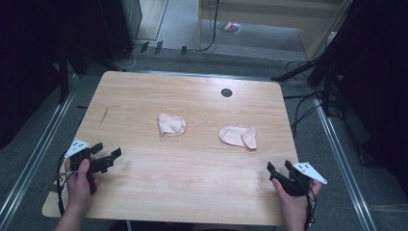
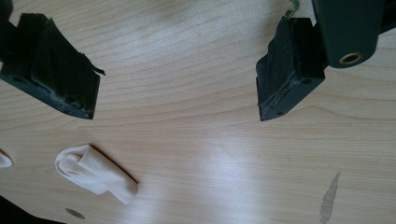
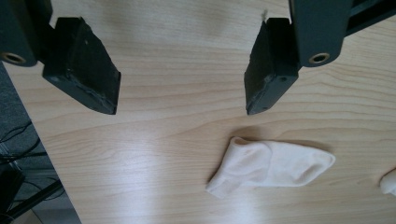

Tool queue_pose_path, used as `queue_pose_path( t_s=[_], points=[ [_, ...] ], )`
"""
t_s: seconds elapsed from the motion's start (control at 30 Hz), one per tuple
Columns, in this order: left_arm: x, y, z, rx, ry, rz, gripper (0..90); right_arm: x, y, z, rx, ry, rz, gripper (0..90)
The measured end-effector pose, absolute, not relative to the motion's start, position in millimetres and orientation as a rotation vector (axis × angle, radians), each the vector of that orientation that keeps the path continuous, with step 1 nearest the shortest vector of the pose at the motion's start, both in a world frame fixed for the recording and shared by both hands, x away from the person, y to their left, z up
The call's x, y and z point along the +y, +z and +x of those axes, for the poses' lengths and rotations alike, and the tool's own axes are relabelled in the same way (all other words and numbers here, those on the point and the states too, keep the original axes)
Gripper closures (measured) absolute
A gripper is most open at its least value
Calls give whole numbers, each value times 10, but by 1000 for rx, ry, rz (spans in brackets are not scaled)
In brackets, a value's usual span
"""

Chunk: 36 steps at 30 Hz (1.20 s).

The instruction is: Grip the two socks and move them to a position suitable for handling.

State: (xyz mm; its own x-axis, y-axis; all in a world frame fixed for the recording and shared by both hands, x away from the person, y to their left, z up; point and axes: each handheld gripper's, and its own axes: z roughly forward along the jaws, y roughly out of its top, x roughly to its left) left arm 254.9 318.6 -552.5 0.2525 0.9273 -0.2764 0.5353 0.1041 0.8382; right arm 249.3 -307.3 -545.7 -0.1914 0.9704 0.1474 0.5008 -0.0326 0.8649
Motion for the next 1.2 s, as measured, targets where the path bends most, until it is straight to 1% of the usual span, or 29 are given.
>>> queue_pose_path(
  t_s=[0.17, 0.37, 0.67, 0.8, 0.83, 1.0, 1.2],
  points=[
    [3185, -5527, 2546, 1402, 509, 1554, 143, -2958, -5415, 2504, 1726, 1175, 1544, 290],
    [3184, -5526, 2552, 1400, 509, 1564, 143, -2696, -5315, 2566, 1763, 1200, 1500, 305],
    [3181, -5527, 2553, 1401, 506, 1560, 143, -2263, -5189, 2783, 1848, 1182, 1439, 319],
    [3184, -5527, 2555, 1401, 502, 1558, 143, -2181, -5168, 2906, 1864, 1151, 1435, 319],
    [3183, -5528, 2557, 1401, 503, 1560, 143, -2133, -5165, 3007, 1867, 1125, 1447, 317],
    [3182, -5528, 2559, 1403, 503, 1561, 143, -1991, -5196, 3286, 1906, 1056, 1461, 315],
    [3182, -5528, 2559, 1403, 502, 1561, 143, -1948, -5345, 3625, 1910, 940, 1553, 270]
  ],
)
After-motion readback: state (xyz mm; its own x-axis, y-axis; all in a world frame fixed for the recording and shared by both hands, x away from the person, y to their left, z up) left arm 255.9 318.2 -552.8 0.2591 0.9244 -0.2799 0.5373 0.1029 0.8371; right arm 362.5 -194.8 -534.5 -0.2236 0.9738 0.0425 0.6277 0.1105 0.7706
